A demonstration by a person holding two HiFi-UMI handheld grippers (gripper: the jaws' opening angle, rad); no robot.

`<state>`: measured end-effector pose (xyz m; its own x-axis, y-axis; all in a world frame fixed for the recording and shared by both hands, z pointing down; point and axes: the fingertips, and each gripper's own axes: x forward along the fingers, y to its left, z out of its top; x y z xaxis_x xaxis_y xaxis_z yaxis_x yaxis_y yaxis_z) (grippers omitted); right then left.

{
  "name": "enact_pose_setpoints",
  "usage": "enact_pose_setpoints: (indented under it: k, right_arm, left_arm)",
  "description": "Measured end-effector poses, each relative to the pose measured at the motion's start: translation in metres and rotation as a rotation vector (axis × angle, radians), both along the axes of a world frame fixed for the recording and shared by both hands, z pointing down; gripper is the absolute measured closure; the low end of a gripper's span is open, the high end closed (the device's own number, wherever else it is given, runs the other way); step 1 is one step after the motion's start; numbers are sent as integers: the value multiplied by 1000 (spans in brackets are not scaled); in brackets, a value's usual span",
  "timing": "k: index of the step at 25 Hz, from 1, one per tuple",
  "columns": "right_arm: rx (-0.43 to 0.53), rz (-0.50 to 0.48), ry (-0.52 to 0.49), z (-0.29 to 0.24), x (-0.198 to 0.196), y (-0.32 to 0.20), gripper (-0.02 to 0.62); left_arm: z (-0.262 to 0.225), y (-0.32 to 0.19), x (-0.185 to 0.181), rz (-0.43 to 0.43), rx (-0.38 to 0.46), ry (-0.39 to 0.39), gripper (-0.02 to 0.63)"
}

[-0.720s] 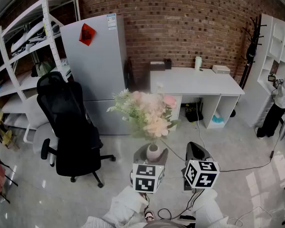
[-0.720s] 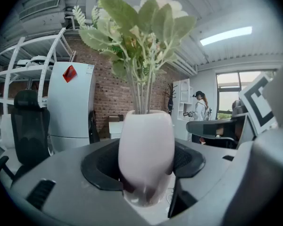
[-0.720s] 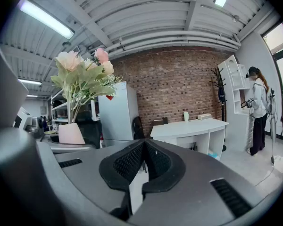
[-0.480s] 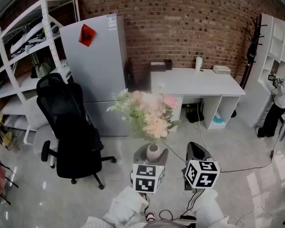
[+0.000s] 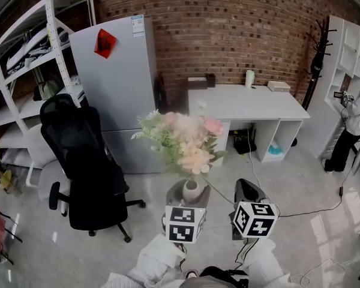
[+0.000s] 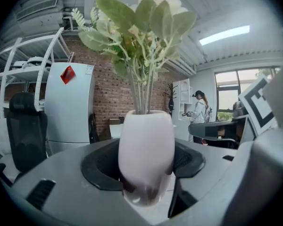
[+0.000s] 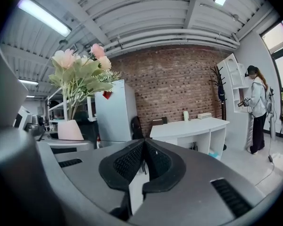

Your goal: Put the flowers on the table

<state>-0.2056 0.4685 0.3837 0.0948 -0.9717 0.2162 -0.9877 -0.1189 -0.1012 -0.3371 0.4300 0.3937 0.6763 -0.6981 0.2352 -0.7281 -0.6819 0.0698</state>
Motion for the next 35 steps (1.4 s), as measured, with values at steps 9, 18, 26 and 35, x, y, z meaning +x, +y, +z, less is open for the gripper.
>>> enact_pose_setpoints:
  k: [9, 18, 26, 35]
  right_arm:
    - [-36, 38, -32, 9, 19, -26, 572]
    - [-46, 30, -29, 16, 51, -75, 572]
    - [-55, 18, -21, 16, 107, -131, 572]
    - [-61, -8, -16, 3, 165, -195, 572]
  left_arm:
    - [7, -28, 16, 25, -21, -13, 330]
    - [9, -74, 48, 20, -12, -9, 330]
    - [8, -129, 99, -7, -7, -3, 330]
    - [-3, -190, 151, -41, -3, 5, 329]
